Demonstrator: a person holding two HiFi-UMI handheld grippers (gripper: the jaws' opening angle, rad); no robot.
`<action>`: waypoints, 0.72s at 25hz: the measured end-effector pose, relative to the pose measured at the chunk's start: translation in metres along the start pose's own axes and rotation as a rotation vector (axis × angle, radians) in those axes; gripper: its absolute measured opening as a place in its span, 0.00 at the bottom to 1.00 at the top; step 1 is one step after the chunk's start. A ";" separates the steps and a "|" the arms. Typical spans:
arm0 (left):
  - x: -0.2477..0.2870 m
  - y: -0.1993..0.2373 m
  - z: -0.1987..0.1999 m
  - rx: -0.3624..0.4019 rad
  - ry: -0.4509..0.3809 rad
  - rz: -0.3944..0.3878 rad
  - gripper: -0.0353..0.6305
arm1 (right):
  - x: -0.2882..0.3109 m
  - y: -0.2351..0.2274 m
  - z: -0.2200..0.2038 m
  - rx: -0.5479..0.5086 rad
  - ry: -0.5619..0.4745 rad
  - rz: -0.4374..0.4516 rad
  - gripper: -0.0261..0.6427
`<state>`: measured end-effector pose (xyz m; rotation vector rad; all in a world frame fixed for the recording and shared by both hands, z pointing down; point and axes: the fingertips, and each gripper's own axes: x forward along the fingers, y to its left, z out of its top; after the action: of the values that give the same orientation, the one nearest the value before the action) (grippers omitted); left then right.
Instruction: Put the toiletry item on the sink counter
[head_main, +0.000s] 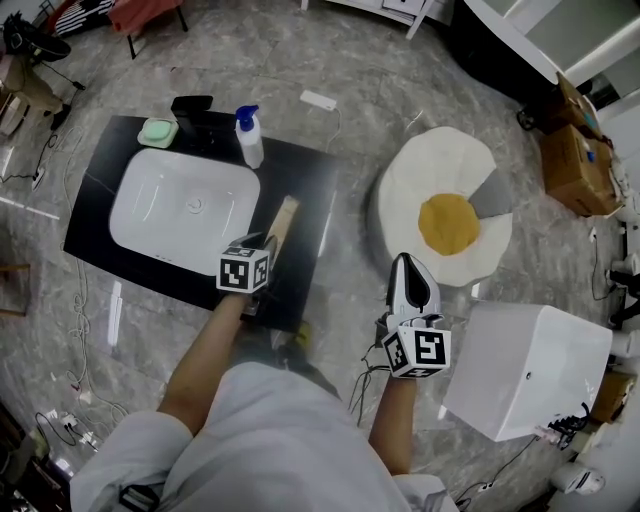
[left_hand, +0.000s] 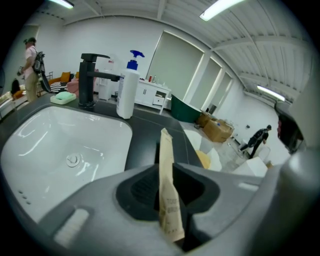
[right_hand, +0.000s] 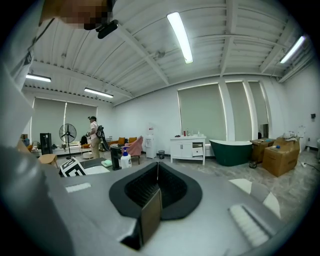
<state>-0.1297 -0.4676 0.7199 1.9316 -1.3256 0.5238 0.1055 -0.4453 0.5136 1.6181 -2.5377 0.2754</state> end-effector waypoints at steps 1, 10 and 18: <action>-0.003 0.001 0.000 0.001 -0.006 0.004 0.18 | -0.001 0.001 0.000 0.000 0.000 0.002 0.05; -0.053 -0.003 0.014 0.000 -0.098 0.055 0.12 | -0.018 0.014 0.014 0.000 -0.034 0.040 0.05; -0.106 -0.032 0.027 0.047 -0.208 0.075 0.06 | -0.046 0.019 0.034 0.007 -0.092 0.065 0.05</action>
<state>-0.1435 -0.4148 0.6199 2.0243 -1.5342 0.4011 0.1076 -0.4037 0.4691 1.5881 -2.6635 0.2208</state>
